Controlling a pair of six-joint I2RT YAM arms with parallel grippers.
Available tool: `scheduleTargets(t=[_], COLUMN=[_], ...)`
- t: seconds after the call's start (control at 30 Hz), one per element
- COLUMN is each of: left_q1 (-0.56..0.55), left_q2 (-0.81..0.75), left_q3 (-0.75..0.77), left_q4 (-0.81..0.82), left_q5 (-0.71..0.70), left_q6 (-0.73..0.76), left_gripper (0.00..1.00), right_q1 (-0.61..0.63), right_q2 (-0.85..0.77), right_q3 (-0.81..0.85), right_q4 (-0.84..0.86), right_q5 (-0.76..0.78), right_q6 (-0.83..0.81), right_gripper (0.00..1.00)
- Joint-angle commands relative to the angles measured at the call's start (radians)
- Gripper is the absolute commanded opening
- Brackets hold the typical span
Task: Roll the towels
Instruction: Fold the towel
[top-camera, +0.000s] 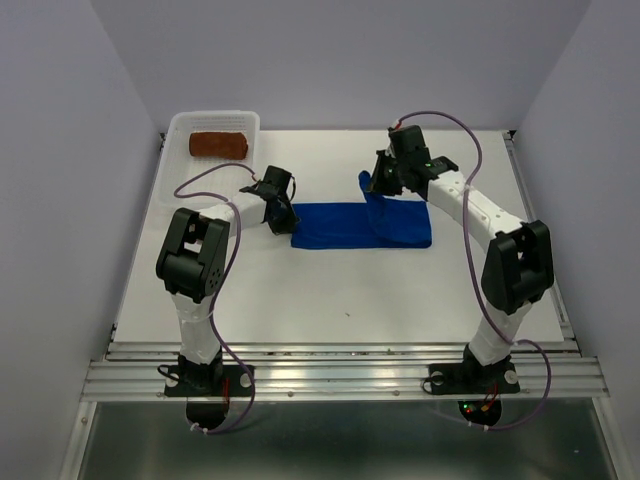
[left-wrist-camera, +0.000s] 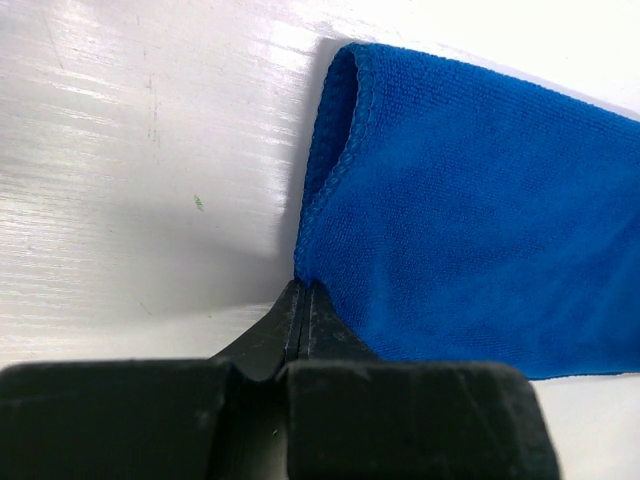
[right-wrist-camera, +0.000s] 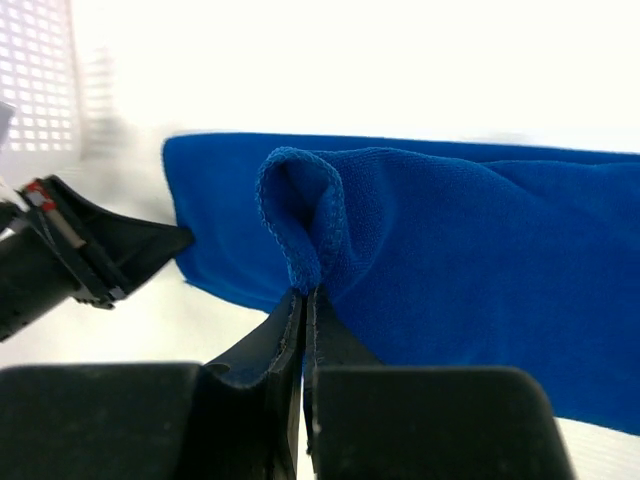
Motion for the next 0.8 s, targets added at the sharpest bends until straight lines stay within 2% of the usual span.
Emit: scheduleTargets(t=[0.0,0.17,0.77], left_q1=[-0.004,-0.002,-0.001], left_q2=[-0.04,-0.039,-0.049], left_q3=[-0.025,-0.022,-0.036], left_q4=[-0.031,-0.031,-0.01], left_q5=[-0.018,-0.012,0.008], left_q6=[0.016,0.027,0.019], left_gripper=[0.0,0.0,0.0], right_q1=[0.026,0.075,0.134], right_q2=[0.026,0.071,0.131], right_q3=[0.08,0.128,0.21], right_q4=[0.096,0.099,0.113], right_q5=[-0.048,-0.055,-0.079], right_q6=[0.044,0.048,0.059], right_gripper=[0.01,0.01,0.01])
